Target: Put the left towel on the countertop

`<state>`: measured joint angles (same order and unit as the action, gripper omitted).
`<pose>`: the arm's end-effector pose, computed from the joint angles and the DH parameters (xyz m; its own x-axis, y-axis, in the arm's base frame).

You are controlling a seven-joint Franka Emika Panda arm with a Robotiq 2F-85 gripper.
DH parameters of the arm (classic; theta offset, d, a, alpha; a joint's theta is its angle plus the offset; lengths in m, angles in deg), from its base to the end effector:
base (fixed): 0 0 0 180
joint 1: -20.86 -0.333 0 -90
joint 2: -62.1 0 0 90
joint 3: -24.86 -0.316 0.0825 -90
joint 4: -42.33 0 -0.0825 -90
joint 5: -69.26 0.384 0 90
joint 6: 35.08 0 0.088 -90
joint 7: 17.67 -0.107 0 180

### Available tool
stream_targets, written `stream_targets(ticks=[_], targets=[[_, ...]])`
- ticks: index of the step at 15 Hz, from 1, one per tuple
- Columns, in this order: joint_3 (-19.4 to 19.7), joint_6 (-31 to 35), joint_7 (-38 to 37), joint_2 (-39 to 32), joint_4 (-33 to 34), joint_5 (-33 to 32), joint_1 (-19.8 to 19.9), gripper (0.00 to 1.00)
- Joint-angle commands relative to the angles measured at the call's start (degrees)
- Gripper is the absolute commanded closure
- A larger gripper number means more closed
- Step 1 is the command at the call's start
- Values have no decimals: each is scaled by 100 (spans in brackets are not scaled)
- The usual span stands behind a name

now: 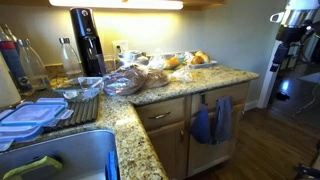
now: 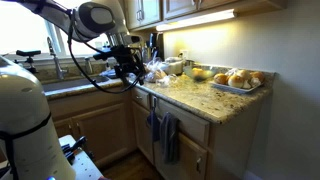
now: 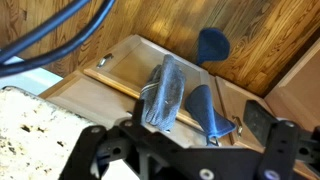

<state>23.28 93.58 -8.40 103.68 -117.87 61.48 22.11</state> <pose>0.3340 -0.0026 0.4228 0.9590 0.2446 0.1433 0.2211 -0.9617 0.1621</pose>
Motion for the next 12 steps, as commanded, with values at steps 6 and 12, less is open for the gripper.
stream_targets(ticks=[6, 12], targets=[[74, -33, -50, -45, -73, -62, -77, 0], [74, -33, -50, -45, -73, -62, -77, 0]])
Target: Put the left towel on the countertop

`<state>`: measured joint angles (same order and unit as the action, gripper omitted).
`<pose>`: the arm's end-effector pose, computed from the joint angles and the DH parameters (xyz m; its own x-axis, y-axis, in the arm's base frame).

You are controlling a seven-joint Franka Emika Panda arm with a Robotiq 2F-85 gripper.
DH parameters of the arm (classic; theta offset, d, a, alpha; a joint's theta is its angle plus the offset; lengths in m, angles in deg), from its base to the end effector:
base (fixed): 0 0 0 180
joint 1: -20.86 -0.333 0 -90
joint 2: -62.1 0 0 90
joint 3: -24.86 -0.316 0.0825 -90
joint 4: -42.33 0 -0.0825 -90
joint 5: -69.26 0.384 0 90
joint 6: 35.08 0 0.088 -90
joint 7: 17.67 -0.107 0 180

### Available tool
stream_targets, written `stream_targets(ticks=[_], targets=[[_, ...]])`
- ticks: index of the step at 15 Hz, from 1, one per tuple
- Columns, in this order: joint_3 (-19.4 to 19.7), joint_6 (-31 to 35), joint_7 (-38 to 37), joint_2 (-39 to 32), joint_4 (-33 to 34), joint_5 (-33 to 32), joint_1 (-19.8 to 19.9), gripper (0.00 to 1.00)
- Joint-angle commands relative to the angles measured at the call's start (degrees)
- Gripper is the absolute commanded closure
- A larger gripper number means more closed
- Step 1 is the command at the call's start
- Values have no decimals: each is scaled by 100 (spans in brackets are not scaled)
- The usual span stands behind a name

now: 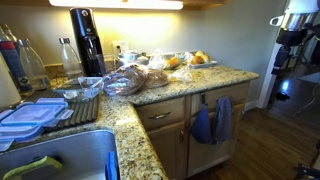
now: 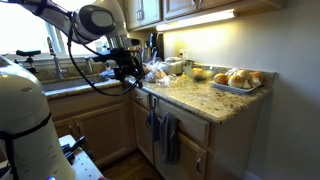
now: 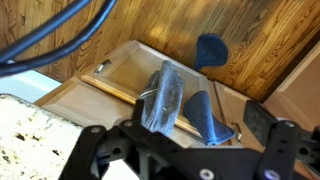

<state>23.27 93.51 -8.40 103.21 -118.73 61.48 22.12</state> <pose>0.3315 -0.0028 0.4128 0.9623 0.2441 0.1198 0.2245 -0.9618 0.1567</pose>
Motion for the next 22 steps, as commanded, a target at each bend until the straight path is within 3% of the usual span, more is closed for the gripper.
stream_targets(ticks=[1, 7, 16, 19, 22], targets=[[98, 5, -28, -51, 45, -37, -93, 0], [355, 612, 157, -885, 337, 264, -243, 0], [-21, 2297, -332, -2782, 643, 308, -324, 0], [-163, 2539, -370, -3147, 780, 304, -392, 0], [-154, 2374, -242, -3135, 781, 301, -408, 0]])
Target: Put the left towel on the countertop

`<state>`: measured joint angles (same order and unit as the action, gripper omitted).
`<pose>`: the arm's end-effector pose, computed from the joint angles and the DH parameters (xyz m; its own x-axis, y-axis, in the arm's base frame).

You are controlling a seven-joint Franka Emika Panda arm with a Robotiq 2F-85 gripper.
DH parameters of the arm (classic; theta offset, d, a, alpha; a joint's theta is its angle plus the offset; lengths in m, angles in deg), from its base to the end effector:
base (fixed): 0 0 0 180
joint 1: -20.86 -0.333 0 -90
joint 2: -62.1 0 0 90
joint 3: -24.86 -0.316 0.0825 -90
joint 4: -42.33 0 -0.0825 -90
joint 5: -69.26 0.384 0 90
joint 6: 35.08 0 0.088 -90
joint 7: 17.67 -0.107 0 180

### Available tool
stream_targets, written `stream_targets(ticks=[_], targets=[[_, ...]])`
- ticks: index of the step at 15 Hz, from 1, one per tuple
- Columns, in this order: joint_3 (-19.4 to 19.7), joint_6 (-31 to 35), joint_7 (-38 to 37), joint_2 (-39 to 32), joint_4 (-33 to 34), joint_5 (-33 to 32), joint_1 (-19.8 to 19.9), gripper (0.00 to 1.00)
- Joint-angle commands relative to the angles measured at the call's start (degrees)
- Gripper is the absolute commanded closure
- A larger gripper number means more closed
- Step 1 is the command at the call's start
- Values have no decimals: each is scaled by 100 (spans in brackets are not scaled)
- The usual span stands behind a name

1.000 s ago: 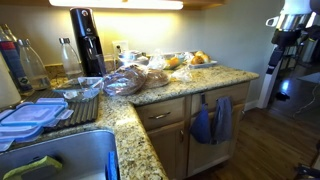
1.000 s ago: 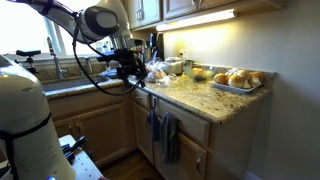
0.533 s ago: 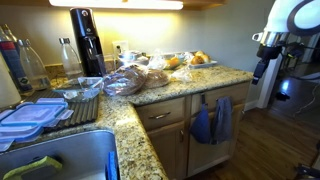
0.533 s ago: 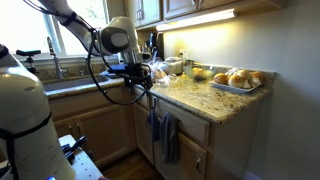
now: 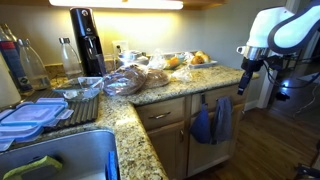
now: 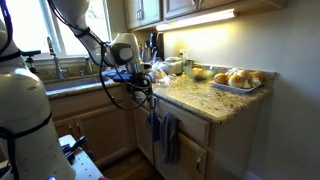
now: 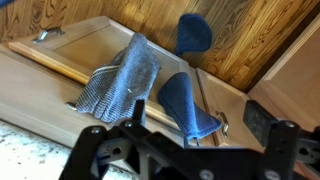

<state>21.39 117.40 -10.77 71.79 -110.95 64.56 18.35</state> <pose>0.4234 0.0461 0.3060 0.9454 0.2926 0.1436 0.2842 -0.9557 0.0766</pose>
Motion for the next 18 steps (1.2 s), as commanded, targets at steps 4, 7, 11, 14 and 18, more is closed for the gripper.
stream_targets(ticks=[4, 7, 11, 14, 18], targets=[[23, -15, -1, -62, 63, 9, -72, 0], [6, 101, -94, -180, 89, -46, -49, 0], [13, 548, -88, -709, 203, 124, -88, 0], [-5, 920, -131, -1166, 325, 98, -78, 0], [-147, 1575, 188, -1786, 498, 531, -65, 0]])
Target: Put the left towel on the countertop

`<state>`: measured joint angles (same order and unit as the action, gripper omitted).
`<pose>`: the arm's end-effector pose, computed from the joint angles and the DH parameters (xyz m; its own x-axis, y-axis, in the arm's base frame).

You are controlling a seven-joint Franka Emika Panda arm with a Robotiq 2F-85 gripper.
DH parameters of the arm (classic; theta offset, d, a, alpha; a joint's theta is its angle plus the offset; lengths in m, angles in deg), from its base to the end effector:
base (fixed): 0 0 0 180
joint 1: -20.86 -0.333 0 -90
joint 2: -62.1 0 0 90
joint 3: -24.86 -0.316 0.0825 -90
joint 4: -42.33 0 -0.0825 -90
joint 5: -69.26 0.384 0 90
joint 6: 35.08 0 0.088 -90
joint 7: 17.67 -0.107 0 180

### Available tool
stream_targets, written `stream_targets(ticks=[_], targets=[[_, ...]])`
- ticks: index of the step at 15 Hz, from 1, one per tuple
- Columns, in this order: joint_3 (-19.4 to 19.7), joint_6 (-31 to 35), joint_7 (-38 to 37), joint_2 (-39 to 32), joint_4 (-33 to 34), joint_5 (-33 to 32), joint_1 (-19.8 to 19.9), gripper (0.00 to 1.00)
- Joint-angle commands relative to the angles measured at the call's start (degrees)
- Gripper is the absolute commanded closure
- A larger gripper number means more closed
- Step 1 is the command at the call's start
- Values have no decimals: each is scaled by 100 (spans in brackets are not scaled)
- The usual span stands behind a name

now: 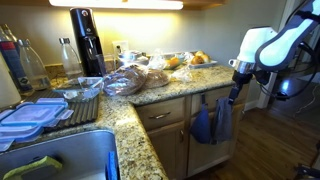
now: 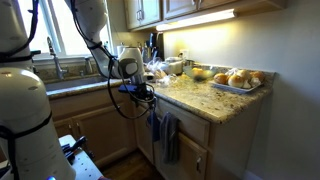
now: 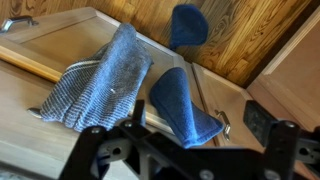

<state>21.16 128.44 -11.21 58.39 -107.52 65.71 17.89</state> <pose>0.4492 0.0562 0.2458 0.9444 0.2821 0.1688 0.2789 -0.9594 0.0427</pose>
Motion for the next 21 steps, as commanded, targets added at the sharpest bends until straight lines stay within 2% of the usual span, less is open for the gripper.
stream_targets(ticks=[1, 4, 8, 9, 14, 21], targets=[[-204, 588, 275, -567, 196, 530, 11, 0], [-717, 900, 692, -926, 350, 1167, 253, 0], [-1280, 965, 996, -989, 421, 1443, 644, 0], [-1053, 828, 628, -1069, 473, 1199, 389, 0], [-1189, 831, 760, -1068, 512, 1242, 552, 0], [-1313, 1201, 899, -1957, 833, 1202, 753, 0]])
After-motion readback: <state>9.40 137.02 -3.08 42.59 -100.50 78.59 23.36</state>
